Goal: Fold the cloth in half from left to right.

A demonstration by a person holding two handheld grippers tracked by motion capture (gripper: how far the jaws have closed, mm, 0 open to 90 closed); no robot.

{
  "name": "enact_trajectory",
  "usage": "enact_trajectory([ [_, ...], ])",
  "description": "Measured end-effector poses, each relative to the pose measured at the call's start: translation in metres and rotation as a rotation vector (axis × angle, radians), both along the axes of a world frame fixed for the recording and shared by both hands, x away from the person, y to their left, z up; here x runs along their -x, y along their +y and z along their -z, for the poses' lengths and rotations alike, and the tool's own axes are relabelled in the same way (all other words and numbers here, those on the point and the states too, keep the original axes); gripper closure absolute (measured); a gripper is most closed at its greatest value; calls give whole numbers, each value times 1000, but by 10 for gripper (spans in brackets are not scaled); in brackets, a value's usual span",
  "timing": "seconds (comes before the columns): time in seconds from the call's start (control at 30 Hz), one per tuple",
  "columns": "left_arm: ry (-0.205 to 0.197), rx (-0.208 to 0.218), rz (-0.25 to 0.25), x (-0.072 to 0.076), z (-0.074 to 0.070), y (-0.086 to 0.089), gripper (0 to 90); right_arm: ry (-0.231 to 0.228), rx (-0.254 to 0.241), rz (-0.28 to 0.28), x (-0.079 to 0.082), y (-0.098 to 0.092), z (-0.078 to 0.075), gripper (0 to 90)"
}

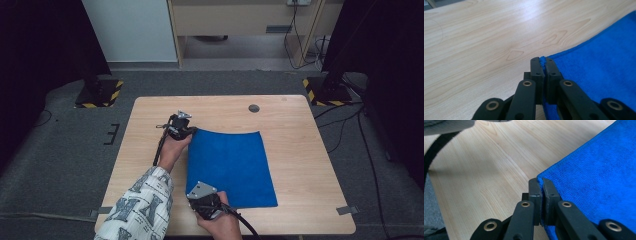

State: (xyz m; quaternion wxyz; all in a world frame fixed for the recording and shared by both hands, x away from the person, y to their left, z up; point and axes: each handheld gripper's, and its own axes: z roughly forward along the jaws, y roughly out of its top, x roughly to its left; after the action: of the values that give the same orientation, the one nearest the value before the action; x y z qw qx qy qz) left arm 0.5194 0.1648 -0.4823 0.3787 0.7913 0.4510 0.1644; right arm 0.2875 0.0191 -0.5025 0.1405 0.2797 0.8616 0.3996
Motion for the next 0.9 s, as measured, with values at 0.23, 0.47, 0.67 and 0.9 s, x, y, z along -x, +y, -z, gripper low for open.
enact_trajectory([
  [0.23, -4, 2, 0, 3, -7, 4, 871, -19, -10, 10, 5, 5, -9, 874],
  [0.47, -1, 16, -15, 2, -9, 12, 871, -28, -14, 24, 5, 11, -12, 874],
  [0.67, 0, 24, -18, 3, -12, 15, 871, -24, -24, 29, 4, 13, -11, 874],
  [0.9, -12, 21, -25, 8, -19, 13, 871, -30, -56, 20, 3, 14, -13, 873],
])
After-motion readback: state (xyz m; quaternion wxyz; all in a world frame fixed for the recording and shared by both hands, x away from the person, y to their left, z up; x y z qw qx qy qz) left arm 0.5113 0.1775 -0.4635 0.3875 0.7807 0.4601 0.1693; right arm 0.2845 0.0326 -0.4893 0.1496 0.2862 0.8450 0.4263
